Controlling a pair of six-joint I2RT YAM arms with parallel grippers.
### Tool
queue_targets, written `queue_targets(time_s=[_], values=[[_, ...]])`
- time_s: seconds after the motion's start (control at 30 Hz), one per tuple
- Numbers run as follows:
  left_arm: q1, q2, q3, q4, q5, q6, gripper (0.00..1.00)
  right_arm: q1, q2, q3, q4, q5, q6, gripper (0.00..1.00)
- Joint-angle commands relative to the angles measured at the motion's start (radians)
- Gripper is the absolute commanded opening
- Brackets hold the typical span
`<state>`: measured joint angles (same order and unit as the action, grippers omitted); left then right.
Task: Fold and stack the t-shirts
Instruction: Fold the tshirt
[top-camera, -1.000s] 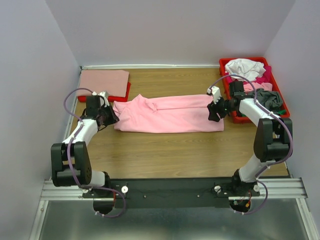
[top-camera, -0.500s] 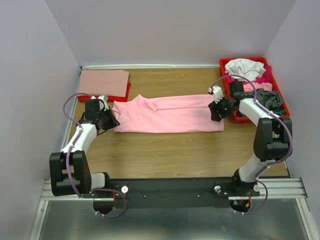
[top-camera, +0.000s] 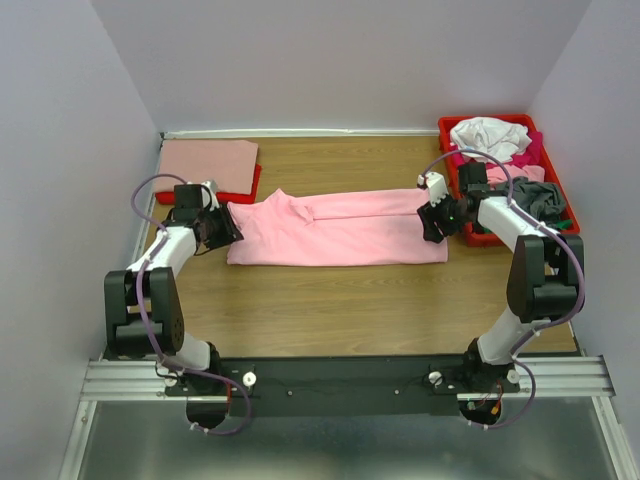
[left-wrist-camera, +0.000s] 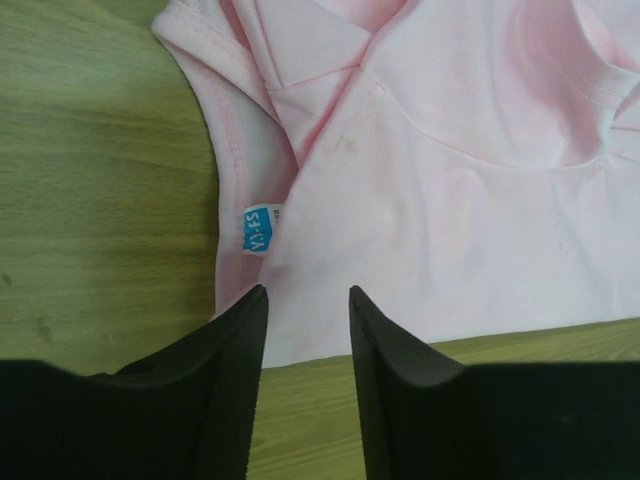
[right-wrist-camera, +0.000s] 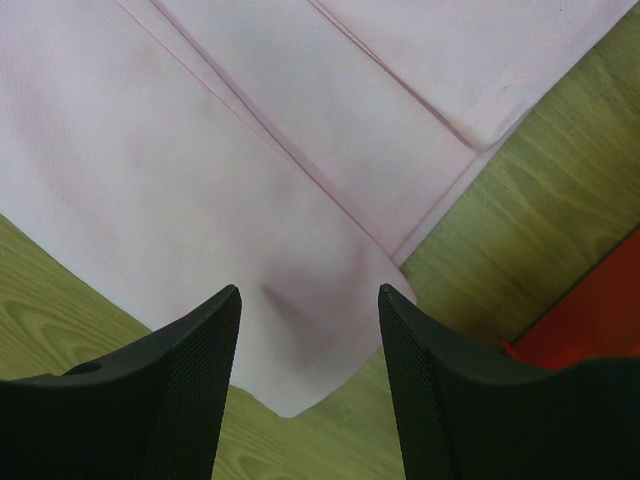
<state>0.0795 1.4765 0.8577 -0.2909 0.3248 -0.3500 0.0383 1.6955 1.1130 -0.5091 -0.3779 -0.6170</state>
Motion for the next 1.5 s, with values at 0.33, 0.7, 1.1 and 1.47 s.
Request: queue_targets(time_s=[0.33,0.7,1.1,1.47], values=[[0.005,0.054,0.009,-0.034,-0.124,0.066,0.48,-0.005,0.026,-0.007,0.012,0.004,0.008,0.64],[0.0,0.025,0.007,-0.053,-0.069,0.06,0.04,-0.005,0.023,-0.008,0.012,0.0,0.008,0.64],[-0.003,-0.131,-0.066,-0.137,-0.04,0.017,0.0,-0.005,0.01,-0.008,0.012,0.002,0.01,0.64],[-0.003,-0.151,-0.108,-0.211,-0.001,0.014,0.0,-0.003,0.007,-0.007,0.011,-0.003,0.013,0.64]])
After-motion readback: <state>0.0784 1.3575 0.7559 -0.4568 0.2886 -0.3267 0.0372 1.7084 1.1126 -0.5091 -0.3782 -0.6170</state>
